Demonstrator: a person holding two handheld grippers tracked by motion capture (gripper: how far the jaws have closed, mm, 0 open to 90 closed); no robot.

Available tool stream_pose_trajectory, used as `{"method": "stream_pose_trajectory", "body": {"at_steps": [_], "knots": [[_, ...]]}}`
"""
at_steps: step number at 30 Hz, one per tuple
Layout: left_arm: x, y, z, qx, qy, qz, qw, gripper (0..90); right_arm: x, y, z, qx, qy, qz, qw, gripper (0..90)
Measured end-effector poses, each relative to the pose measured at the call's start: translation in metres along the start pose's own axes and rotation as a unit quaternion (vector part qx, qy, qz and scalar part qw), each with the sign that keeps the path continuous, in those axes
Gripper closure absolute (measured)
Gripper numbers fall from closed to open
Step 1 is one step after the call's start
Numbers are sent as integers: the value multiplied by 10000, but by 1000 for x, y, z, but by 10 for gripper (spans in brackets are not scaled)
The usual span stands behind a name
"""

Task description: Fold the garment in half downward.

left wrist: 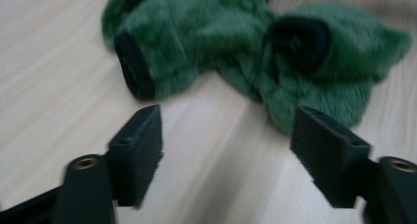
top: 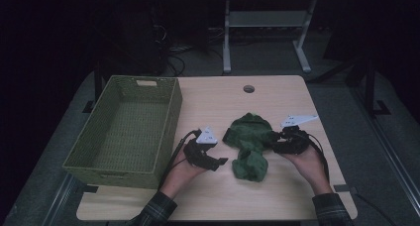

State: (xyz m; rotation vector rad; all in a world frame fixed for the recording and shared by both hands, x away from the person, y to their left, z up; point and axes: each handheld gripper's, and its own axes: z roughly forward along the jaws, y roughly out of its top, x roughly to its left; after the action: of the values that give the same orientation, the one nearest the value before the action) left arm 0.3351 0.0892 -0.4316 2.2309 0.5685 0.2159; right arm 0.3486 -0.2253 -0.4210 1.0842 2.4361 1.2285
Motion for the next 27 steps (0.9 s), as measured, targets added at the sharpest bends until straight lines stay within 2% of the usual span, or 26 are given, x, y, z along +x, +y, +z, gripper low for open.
{"method": "stream_pose_trajectory", "body": {"at_steps": [1,3,4,6,8,11,13,14,17,21,22,27], "knots": [[2,3,1,-3,11,48,10000,306,-2,1,0,41,-29,22,10000,538],[6,9,4,-48,10,-3,10000,325,-6,3,0,-35,-39,62,10000,542],[9,12,5,-81,3,18,10000,345,-9,4,0,39,-51,101,9999,541],[12,17,7,-82,41,10,10000,364,-11,5,1,35,-91,64,9999,542],[17,22,8,-100,50,23,9999,421,-16,9,1,2,-126,74,9999,546],[30,34,13,-147,184,89,9997,466,-23,14,2,-23,-205,111,9997,551],[39,41,16,-183,272,28,9995,500,-28,18,3,-31,-226,154,9996,558],[43,43,17,-173,296,32,9994,518,-31,18,4,-123,-264,156,9995,562],[55,50,26,-158,361,-3,9992,552,-39,21,10,-7,-342,218,9992,562],[69,56,39,-87,415,0,9991,568,-48,24,19,-22,-440,264,9987,575],[72,57,44,-73,416,-61,9991,570,-51,23,23,-16,-455,295,9985,581],[87,63,63,63,388,-112,9992,549,-62,15,41,183,-522,438,9975,581]]}}
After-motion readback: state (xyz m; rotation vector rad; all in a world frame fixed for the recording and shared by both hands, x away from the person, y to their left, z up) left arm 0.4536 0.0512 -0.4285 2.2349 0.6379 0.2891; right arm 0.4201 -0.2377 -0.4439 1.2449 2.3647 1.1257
